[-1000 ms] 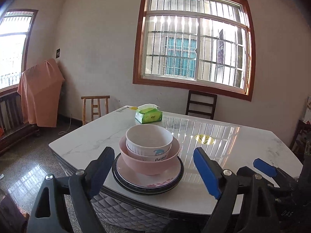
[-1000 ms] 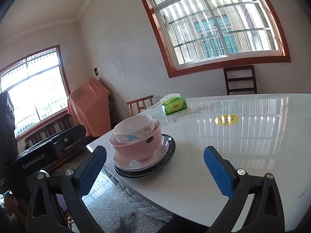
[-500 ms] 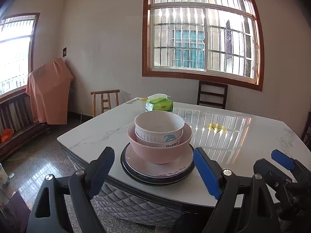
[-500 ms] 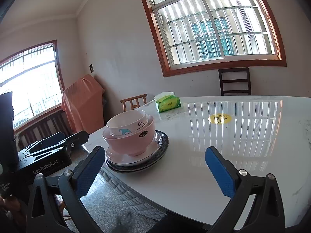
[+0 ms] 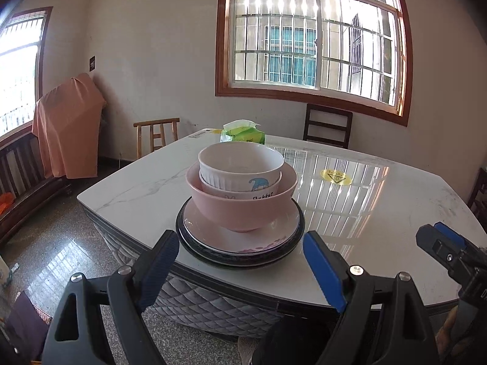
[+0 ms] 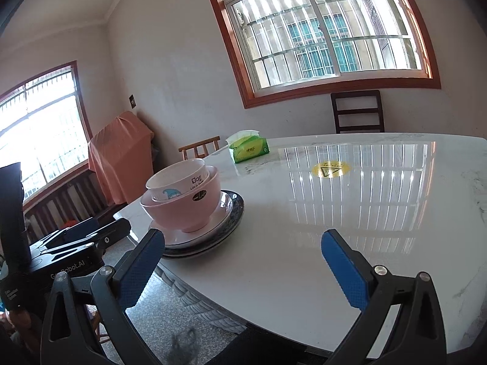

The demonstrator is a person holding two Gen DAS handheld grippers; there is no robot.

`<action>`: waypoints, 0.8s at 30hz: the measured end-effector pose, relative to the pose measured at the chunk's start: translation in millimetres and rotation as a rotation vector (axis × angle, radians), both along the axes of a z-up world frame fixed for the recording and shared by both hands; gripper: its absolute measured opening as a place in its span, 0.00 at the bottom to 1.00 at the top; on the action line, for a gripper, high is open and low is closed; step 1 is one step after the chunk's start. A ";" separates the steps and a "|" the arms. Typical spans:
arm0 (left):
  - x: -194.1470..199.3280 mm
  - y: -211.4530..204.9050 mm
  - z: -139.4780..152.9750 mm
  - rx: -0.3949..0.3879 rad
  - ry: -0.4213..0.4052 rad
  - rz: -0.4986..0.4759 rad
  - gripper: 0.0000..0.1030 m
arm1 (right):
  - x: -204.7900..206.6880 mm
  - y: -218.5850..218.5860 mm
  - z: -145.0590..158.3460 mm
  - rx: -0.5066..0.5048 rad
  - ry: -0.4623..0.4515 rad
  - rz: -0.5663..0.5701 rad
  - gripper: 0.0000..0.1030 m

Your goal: Organize plates and bowls

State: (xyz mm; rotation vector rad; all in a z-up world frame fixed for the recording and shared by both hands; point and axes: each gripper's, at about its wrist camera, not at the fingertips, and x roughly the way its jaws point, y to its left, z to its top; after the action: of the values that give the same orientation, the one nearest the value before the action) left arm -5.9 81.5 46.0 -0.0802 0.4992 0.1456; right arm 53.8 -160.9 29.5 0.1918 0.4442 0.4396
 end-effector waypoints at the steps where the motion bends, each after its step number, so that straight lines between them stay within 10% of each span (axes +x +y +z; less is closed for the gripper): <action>1: 1.0 0.0 -1.7 0.000 0.005 0.000 0.83 | 3.0 -8.0 -0.8 0.001 0.006 -0.021 0.99; 11: 9.2 -4.0 -11.4 0.036 0.040 0.020 0.83 | 39.5 -94.7 -9.4 -0.089 0.039 -0.236 1.00; 24: 20.8 -16.0 -19.0 0.049 0.063 0.050 0.85 | 138.7 -213.0 -61.7 -0.242 0.410 -0.424 1.00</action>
State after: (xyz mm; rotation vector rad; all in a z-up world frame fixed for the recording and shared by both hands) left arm 14.9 65.4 27.0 -0.0408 0.5562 0.2096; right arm 192.6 -373.8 -32.2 0.1355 0.8329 -0.0768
